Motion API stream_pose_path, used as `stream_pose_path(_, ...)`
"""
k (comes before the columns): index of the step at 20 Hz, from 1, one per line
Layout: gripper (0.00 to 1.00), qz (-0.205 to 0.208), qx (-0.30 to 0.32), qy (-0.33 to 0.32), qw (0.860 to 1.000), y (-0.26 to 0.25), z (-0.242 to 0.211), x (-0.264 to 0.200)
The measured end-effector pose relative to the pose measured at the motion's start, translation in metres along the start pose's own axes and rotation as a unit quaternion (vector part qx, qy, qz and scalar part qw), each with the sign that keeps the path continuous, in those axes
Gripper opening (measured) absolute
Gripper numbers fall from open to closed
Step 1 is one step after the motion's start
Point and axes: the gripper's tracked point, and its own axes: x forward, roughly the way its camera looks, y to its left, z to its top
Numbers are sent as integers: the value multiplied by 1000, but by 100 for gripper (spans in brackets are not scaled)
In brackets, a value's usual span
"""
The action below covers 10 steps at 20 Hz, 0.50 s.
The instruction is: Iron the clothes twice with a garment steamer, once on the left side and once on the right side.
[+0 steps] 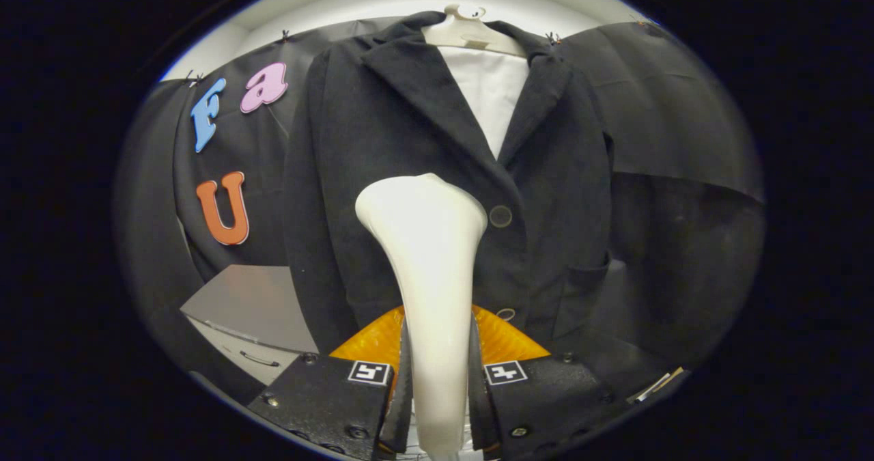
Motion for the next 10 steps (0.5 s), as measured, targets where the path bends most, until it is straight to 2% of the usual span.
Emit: stream_pose_path(10, 37, -30, 1, 36, 999, -16, -55, 9)
